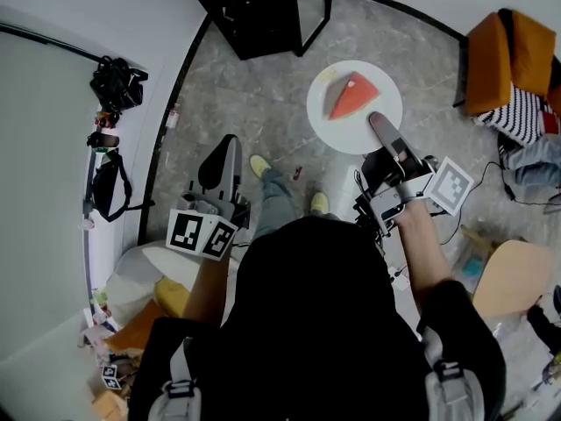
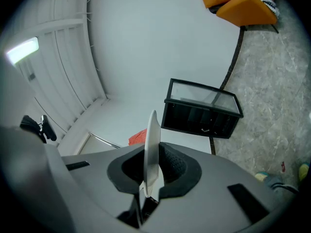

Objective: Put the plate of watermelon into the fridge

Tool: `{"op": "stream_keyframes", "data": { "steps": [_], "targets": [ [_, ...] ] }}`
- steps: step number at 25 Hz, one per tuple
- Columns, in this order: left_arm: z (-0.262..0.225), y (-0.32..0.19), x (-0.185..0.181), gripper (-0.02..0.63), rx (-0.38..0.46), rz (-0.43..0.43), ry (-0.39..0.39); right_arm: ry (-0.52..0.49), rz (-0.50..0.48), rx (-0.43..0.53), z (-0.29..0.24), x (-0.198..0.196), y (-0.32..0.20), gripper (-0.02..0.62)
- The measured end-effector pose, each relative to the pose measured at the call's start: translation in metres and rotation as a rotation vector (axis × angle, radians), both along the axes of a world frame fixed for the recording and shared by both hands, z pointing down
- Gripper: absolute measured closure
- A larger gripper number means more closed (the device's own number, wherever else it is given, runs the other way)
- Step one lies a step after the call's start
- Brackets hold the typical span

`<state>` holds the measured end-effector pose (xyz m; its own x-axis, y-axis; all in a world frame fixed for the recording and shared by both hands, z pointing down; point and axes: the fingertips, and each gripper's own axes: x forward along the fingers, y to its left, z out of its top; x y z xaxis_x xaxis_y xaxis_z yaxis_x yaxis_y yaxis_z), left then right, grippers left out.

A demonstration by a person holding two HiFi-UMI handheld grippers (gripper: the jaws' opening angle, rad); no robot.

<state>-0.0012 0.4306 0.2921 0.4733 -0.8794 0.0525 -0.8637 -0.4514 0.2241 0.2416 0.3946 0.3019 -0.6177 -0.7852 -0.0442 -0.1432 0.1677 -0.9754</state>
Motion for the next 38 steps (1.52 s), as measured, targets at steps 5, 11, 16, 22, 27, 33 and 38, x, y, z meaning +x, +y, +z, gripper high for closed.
{"op": "stream_keyframes", "data": {
  "steps": [5,11,16,22,27,33,38],
  "targets": [
    [-0.005,-0.037,0.011,0.597,-0.009,0.027,-0.003,-0.005,0.012,-0.015,-0.007,0.005,-0.036,0.557],
    [-0.002,-0.082,-0.017,0.597,-0.003,-0.010,-0.096,-0.007,0.006,-0.007,-0.007,-0.031,-0.074,0.557],
    [-0.006,-0.137,-0.064,0.597,-0.008,-0.121,-0.169,-0.006,-0.007,-0.023,-0.006,-0.073,-0.117,0.557],
    [-0.015,-0.203,-0.112,0.598,-0.017,-0.240,-0.215,0.000,-0.014,-0.043,-0.005,-0.119,-0.160,0.557],
    [-0.019,-0.215,-0.092,0.597,-0.020,-0.181,-0.223,0.000,-0.020,-0.025,-0.009,-0.124,-0.163,0.557],
    [-0.023,-0.221,-0.076,0.597,0.019,-0.106,-0.214,-0.002,-0.011,-0.015,-0.012,-0.128,-0.168,0.557],
    [-0.018,-0.239,-0.089,0.597,0.021,-0.049,-0.180,0.019,-0.005,-0.017,-0.012,-0.153,-0.187,0.557]
  ]
}}
